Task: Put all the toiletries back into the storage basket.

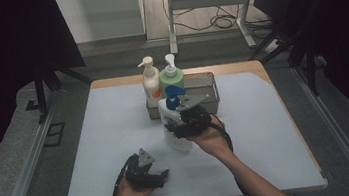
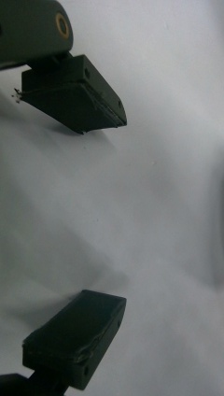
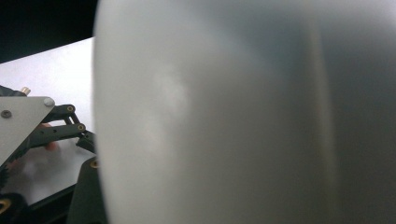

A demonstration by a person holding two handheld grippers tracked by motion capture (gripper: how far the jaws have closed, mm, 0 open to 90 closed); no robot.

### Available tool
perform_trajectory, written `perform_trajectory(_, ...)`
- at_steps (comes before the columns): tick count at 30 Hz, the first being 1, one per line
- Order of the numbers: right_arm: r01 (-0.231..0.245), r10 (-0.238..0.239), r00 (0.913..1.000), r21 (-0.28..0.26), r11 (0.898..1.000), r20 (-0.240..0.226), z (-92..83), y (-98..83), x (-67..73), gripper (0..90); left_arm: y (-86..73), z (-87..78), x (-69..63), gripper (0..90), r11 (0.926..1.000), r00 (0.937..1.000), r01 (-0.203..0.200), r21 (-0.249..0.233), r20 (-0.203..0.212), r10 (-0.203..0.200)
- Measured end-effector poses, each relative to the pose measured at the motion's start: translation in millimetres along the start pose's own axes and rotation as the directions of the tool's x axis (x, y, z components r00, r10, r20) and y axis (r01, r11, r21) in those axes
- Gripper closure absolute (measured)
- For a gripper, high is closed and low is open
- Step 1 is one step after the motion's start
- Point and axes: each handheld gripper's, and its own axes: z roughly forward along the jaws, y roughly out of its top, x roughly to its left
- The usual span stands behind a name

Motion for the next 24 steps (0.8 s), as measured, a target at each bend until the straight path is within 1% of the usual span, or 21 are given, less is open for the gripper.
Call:
perform_trajectory(4, 0.002, -0.002, 0.9998, 0.002, 1.000, 0.018, -9.5, 2.5, -6.0, 37.3, 0.0, 0.0, 0.0, 12.3, 1.0000, 1.0000, 0.000, 0.000, -0.001, 0.000)
perform_trajectory(11, -0.018, 0.018, 0.9992, 0.009, 1.000, 0.035, -19.5, 2.4, -17.0, 37.3, 0.0, 0.1, 0.0, 12.3, 1.0000, 1.0000, 0.000, 0.000, -0.001, 0.000)
perform_trajectory(16, -0.037, 0.038, 0.9985, -0.009, 0.999, 0.040, -26.2, 3.5, -22.9, 37.3, 0.0, 0.0, 0.0, 12.3, 1.0000, 1.0000, 0.000, 0.000, -0.001, 0.000)
perform_trajectory(24, -0.032, 0.033, 0.9974, -0.016, 0.999, 0.064, -39.4, 10.7, -31.0, 37.4, 0.0, 0.0, 0.0, 12.3, 1.0000, 1.0000, 0.000, 0.000, 0.000, 0.000)
